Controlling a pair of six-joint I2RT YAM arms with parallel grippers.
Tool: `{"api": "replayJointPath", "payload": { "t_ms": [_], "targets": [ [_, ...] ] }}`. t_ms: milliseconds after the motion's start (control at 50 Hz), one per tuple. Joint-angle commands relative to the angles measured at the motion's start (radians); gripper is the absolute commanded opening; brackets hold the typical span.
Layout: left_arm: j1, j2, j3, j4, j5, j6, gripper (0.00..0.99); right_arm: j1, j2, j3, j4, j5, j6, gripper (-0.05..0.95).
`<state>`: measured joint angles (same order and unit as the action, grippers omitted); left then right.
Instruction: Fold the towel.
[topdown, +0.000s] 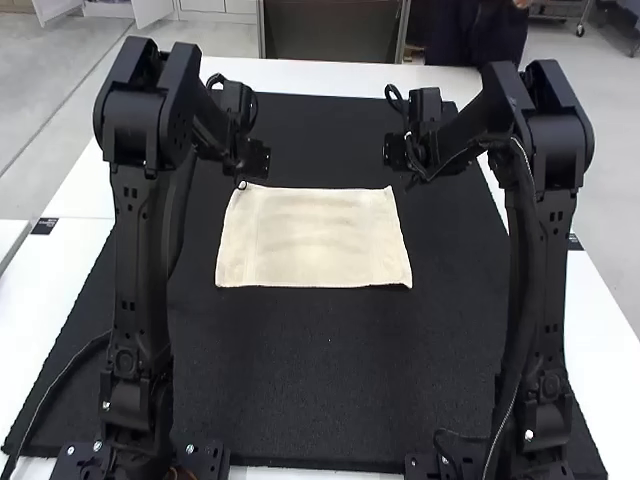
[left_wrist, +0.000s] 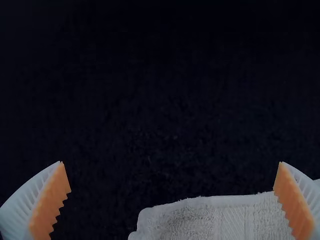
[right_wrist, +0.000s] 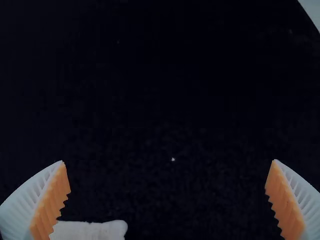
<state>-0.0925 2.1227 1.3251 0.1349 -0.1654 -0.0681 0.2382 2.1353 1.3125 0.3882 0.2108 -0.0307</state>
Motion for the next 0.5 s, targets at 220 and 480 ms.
{"api": "replayJointPath", "payload": {
  "t_ms": [220, 480],
  "targets": [
    [0.0, 0.02, 0.066, -0.113, -0.01, 0.001, 0.961, 0.018, 0.003, 0.057, -0.091, 0.009, -0.009, 0.91],
    [0.0, 0.029, 0.08, -0.17, -0.008, -0.006, 0.961, 0.019, 0.003, 0.062, -0.137, 0.006, -0.009, 0.91]
  ]
}}
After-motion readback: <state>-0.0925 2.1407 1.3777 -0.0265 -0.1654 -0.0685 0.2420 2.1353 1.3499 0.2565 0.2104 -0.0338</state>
